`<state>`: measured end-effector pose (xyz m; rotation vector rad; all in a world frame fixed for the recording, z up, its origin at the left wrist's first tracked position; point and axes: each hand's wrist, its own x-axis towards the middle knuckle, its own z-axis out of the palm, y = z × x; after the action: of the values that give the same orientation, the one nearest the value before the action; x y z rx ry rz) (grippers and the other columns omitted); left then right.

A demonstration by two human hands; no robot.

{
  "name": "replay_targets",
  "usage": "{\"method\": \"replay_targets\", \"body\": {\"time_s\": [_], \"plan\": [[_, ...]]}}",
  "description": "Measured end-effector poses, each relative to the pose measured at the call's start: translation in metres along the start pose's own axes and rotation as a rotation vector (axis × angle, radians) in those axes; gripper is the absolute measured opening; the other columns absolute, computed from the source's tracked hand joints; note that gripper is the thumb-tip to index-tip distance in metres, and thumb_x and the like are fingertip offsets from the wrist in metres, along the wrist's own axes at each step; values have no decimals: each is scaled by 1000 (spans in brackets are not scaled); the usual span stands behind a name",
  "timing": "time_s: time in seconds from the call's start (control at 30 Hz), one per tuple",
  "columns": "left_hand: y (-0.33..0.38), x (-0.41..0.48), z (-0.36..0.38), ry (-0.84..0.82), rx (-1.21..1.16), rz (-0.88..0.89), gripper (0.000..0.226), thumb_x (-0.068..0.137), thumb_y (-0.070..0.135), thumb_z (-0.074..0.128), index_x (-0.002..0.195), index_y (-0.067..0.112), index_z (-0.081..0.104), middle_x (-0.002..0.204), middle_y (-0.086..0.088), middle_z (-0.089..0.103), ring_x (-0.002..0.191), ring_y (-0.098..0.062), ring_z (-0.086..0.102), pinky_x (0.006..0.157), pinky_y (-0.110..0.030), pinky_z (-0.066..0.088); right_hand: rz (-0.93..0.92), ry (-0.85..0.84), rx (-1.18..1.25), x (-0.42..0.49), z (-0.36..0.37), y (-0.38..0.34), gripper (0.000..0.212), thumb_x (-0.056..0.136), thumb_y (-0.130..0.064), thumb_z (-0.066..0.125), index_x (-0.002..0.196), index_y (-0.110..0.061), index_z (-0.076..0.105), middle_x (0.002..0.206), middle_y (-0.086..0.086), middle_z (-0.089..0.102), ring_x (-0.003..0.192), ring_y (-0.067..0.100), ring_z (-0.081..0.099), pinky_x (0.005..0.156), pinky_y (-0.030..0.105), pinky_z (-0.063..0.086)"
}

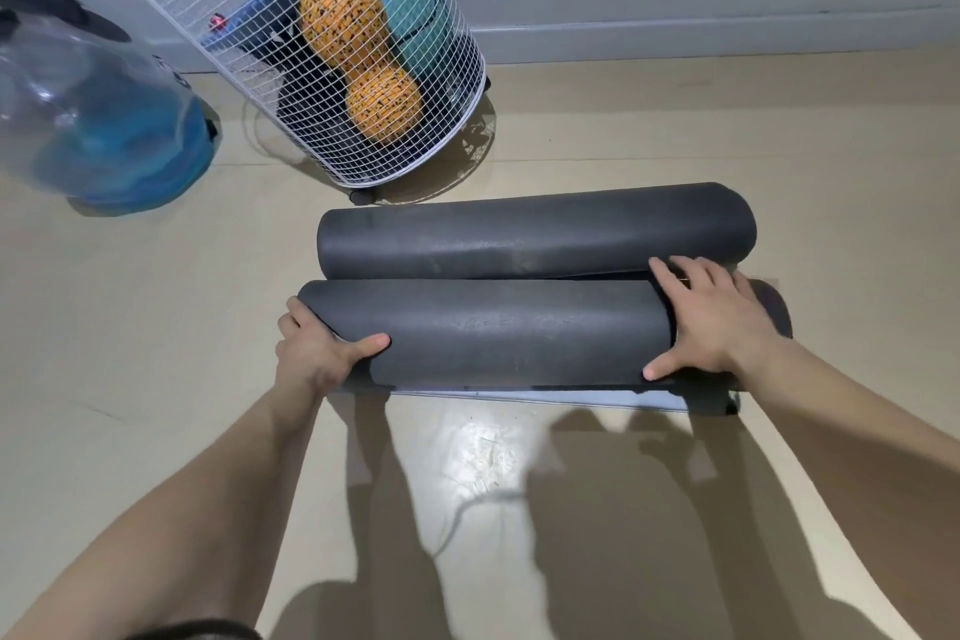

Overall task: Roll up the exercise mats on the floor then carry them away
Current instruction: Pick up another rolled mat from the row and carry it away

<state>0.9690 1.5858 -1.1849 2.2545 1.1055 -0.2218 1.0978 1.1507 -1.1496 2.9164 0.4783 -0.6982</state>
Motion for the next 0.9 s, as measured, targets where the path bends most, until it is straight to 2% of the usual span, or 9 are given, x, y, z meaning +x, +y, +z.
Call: {"method": "replay_targets", "body": {"time_s": [0.13, 0.27, 0.37, 0.47, 0.57, 0.67, 0.7, 0.77, 0.9], "plan": [[3, -15, 7, -10, -53, -217, 148, 65, 70, 84, 160, 14, -14, 157, -20, 22, 134, -47, 43, 107, -58, 44, -112, -9, -94, 10, 11, -49, 159, 40, -83, 82, 162, -27, -3, 166, 2, 17, 153, 30, 18, 123, 57, 16], [-12, -42, 27, -15, -207, -319, 137, 80, 74, 68, 158, 6, -23, 164, -20, 17, 141, -43, 39, 113, -55, 39, -132, 11, -164, 9, 8, -65, 145, 40, -84, 77, 157, -27, 14, 151, 3, 39, 133, 33, 42, 110, 54, 36], [-35, -56, 42, -89, -260, -357, 122, 90, 73, 56, 159, 2, -14, 162, -24, 27, 142, -43, 40, 117, -48, 36, -180, -69, -84, -5, 8, -95, 127, 41, -84, 73, 146, -26, 30, 132, 2, 52, 115, 31, 52, 90, 44, 45], [-41, -79, 48, -265, -431, -492, 106, 89, 85, 32, 160, 10, 10, 152, -18, 44, 130, -45, 50, 105, -58, 47, -202, -281, 58, -27, 18, -145, 118, 39, -93, 70, 132, -26, 41, 123, -1, 60, 107, 27, 59, 81, 40, 46], [-49, -86, 35, -94, -563, -584, 88, 97, 70, 35, 159, 10, 17, 149, -17, 44, 132, -43, 49, 104, -49, 43, -177, -448, 217, -47, 40, -194, 131, 38, -99, 66, 140, -22, 39, 133, -1, 60, 115, 25, 59, 88, 40, 48], [-80, -77, 20, -81, -410, -609, 65, 88, 31, 51, 143, -4, 40, 136, -17, 61, 131, -31, 56, 102, -39, 49, -100, -456, 541, -64, 69, -230, 127, 36, -87, 79, 140, -28, 34, 131, -5, 58, 118, 24, 58, 97, 42, 50], [-88, -81, 14, -154, -325, -550, 55, 79, 24, 56, 127, -3, 55, 130, -19, 65, 127, -29, 60, 96, -37, 54, -85, -420, 601, -68, 75, -238, 124, 34, -84, 82, 136, -32, 34, 128, -6, 58, 114, 23, 59, 97, 43, 52], [-98, -94, 6, -195, -115, -438, 31, 74, 16, 63, 103, 5, 60, 108, -15, 69, 110, -29, 67, 76, -31, 50, -65, -354, 645, -72, 79, -252, 126, 32, -83, 83, 136, -36, 30, 127, -7, 60, 113, 24, 61, 96, 44, 53], [-111, -115, 1, -142, -47, -309, 23, 83, 9, 61, 106, 7, 59, 97, -8, 64, 89, -28, 59, 69, -25, 43, -26, -346, 668, -81, 74, -270, 126, 44, -76, 83, 147, -41, 20, 131, -4, 59, 117, 31, 59, 97, 42, 51]]}}
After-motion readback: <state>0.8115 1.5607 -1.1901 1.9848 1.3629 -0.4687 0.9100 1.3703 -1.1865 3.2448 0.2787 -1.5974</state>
